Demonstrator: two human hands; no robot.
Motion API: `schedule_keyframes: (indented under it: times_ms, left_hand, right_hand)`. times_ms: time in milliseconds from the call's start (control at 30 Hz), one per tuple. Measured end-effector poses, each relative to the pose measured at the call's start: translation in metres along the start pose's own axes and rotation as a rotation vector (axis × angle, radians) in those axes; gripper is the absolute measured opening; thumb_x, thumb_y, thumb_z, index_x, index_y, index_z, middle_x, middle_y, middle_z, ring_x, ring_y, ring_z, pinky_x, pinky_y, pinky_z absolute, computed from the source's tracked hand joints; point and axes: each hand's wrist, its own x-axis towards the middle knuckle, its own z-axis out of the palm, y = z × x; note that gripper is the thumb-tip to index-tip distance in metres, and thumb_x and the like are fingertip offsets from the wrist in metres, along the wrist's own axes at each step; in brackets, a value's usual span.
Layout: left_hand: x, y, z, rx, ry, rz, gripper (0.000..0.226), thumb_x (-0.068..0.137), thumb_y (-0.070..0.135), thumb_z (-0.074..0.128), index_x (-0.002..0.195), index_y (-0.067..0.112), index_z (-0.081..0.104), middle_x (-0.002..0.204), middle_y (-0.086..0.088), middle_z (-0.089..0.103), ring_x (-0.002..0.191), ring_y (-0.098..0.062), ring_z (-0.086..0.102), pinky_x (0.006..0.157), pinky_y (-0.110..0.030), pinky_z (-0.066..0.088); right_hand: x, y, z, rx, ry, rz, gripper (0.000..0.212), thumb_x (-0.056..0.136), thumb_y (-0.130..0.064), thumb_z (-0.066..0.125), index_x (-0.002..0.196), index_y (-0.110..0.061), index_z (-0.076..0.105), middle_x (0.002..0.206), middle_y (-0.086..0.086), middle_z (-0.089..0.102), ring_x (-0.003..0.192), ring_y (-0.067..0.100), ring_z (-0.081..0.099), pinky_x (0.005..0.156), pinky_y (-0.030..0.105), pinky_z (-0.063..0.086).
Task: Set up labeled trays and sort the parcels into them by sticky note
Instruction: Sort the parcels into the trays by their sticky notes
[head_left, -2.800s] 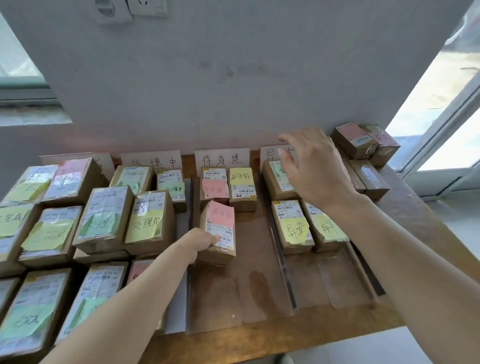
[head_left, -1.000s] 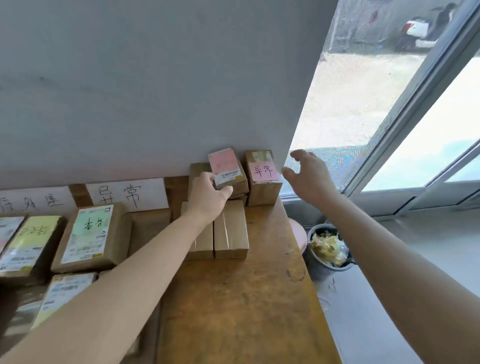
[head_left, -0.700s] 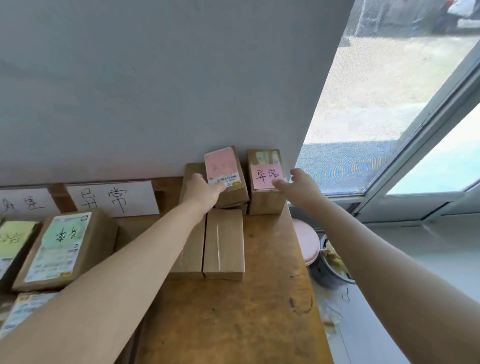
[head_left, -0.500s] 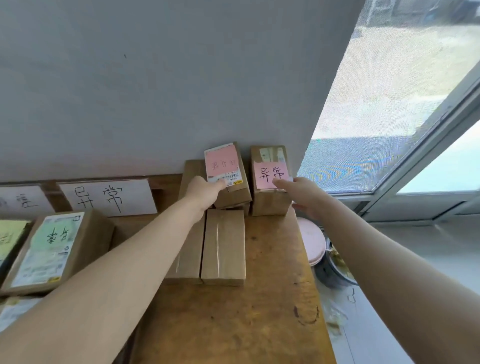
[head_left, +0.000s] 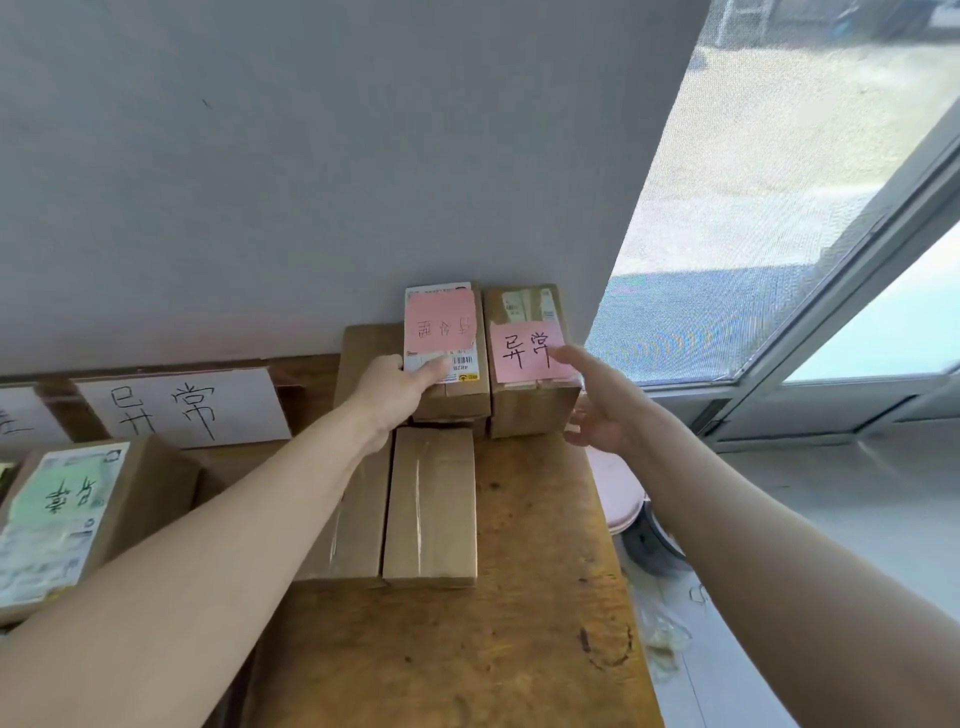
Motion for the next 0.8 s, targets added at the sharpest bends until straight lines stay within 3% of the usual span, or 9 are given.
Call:
schedule_keyframes:
  times_ms: [133, 267, 367, 467, 533, 633, 700, 800]
  left_hand:
    - [-0.008, 0.002, -0.001, -0.004, -0.016, 0.029, 0.033, 0.090, 0.029, 0.061, 0.118, 0.011, 0.061, 0.120, 0.001, 0.064, 0.109, -0.011, 0.054, 0.092, -0.024, 0.035]
    - [-0.016, 0.000, -0.001, -0.015, -0.043, 0.055, 0.030, 0.089, 0.027, 0.062, 0.116, 0.012, 0.060, 0.117, 0.001, 0.065, 0.107, -0.010, 0.056, 0.092, -0.023, 0.037]
    - [-0.021, 0.001, 0.001, -0.021, -0.053, 0.085, 0.020, 0.089, 0.026, 0.062, 0.108, 0.019, 0.060, 0.115, 0.002, 0.065, 0.108, -0.010, 0.056, 0.097, -0.026, 0.037]
    - [-0.028, 0.007, 0.000, -0.069, -0.054, 0.114, 0.013, 0.088, 0.023, 0.063, 0.101, 0.022, 0.060, 0.107, 0.002, 0.067, 0.106, -0.013, 0.059, 0.102, -0.033, 0.040]
    - [-0.035, 0.012, -0.003, -0.098, -0.059, 0.127, 0.016, 0.086, 0.023, 0.065, 0.101, 0.022, 0.059, 0.106, 0.002, 0.067, 0.106, -0.014, 0.060, 0.104, -0.035, 0.039]
    - [-0.048, 0.019, -0.010, -0.138, -0.061, 0.117, 0.023, 0.084, 0.023, 0.067, 0.104, 0.019, 0.057, 0.109, 0.000, 0.067, 0.108, -0.016, 0.059, 0.105, -0.036, 0.037]
    - [-0.057, 0.024, -0.018, -0.171, -0.075, 0.110, 0.022, 0.084, 0.022, 0.068, 0.103, 0.021, 0.057, 0.110, -0.002, 0.068, 0.108, -0.018, 0.060, 0.106, -0.041, 0.038]
    - [-0.075, 0.029, -0.034, -0.215, -0.103, 0.130, 0.030, 0.082, 0.021, 0.069, 0.110, 0.020, 0.057, 0.108, -0.001, 0.069, 0.107, -0.020, 0.062, 0.101, -0.048, 0.042]
  right_hand:
    - [-0.013, -0.002, -0.003, 0.056, 0.012, -0.012, 0.025, 0.083, -0.039, 0.061, 0.103, -0.025, 0.055, 0.068, -0.003, 0.057, 0.053, 0.011, 0.049, 0.056, 0.024, 0.039]
    - [-0.017, 0.002, -0.004, 0.053, 0.044, -0.037, 0.035, 0.084, -0.041, 0.061, 0.114, -0.025, 0.051, 0.067, -0.007, 0.057, 0.047, 0.008, 0.047, 0.044, 0.019, 0.038]
    - [-0.017, 0.005, -0.007, 0.015, 0.011, -0.077, 0.063, 0.069, -0.053, 0.067, 0.122, -0.022, 0.053, 0.078, -0.006, 0.064, 0.037, 0.007, 0.051, 0.043, 0.018, 0.033]
    - [-0.020, 0.006, -0.012, 0.035, -0.020, -0.173, 0.088, 0.054, -0.057, 0.077, 0.130, -0.026, 0.045, 0.107, 0.001, 0.069, 0.068, 0.022, 0.063, 0.063, 0.032, 0.036]
    - [-0.026, 0.004, -0.013, 0.097, -0.067, -0.221, 0.080, 0.061, -0.052, 0.077, 0.127, -0.031, 0.037, 0.114, 0.000, 0.069, 0.092, 0.026, 0.065, 0.080, 0.042, 0.041]
    - [-0.043, -0.001, -0.009, 0.085, -0.153, -0.285, 0.046, 0.078, -0.046, 0.067, 0.116, -0.037, 0.042, 0.112, -0.004, 0.069, 0.100, 0.020, 0.064, 0.096, 0.043, 0.040]
    - [-0.059, -0.004, -0.004, 0.026, -0.181, -0.317, 0.032, 0.082, -0.048, 0.062, 0.109, -0.034, 0.051, 0.112, -0.004, 0.069, 0.097, 0.017, 0.062, 0.096, 0.038, 0.039]
    - [-0.089, -0.009, 0.009, -0.018, -0.186, -0.385, 0.026, 0.089, -0.046, 0.056, 0.109, -0.031, 0.052, 0.109, -0.003, 0.068, 0.086, 0.010, 0.063, 0.079, 0.027, 0.043]
